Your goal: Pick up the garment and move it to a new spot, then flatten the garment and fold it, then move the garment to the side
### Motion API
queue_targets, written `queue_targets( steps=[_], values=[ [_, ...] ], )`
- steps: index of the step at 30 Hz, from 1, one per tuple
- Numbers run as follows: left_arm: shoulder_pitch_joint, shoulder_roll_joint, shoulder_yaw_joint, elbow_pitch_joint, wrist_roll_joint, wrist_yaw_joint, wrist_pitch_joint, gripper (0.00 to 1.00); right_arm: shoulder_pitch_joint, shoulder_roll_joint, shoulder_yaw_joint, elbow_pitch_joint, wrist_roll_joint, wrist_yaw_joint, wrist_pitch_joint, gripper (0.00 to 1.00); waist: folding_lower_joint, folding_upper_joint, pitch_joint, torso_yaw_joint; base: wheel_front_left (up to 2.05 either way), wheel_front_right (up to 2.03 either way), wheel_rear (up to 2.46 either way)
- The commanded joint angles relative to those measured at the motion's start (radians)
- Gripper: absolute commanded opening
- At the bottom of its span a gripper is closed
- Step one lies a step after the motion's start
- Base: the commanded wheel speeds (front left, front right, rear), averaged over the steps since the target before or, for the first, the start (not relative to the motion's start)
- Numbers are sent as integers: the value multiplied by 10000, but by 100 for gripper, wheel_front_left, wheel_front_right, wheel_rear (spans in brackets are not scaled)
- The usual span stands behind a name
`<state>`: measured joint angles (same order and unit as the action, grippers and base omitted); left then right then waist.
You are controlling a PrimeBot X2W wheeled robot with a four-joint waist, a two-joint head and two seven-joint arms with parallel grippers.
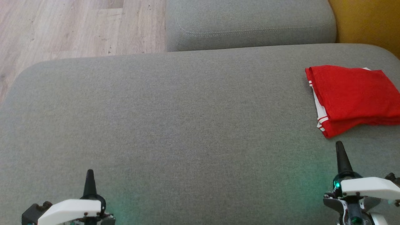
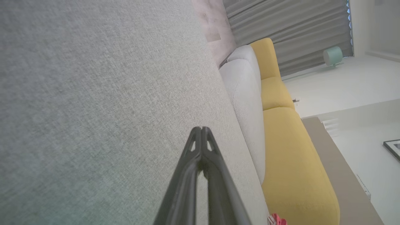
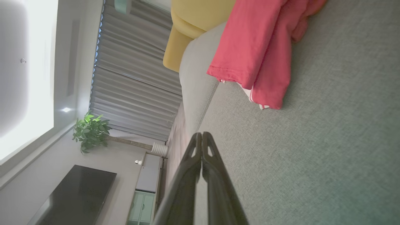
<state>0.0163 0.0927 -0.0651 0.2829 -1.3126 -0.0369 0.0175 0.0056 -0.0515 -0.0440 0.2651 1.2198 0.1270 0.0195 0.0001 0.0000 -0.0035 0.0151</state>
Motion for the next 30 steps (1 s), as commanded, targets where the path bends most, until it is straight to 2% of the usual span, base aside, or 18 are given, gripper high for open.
queue_targets(
  steps=[1,30],
  values=[
    [-642,30,368,-337,-196,-117,53,0,-533,-215,84,-311,280,27,83,0,0,0,2,-5,0,0,0],
    [-1140,-310,1506,-369,-2543,-802,769,0,-1012,-213,-309,-236,3508,35,588,0,-1,0,55,-127,0,0,0]
  ],
)
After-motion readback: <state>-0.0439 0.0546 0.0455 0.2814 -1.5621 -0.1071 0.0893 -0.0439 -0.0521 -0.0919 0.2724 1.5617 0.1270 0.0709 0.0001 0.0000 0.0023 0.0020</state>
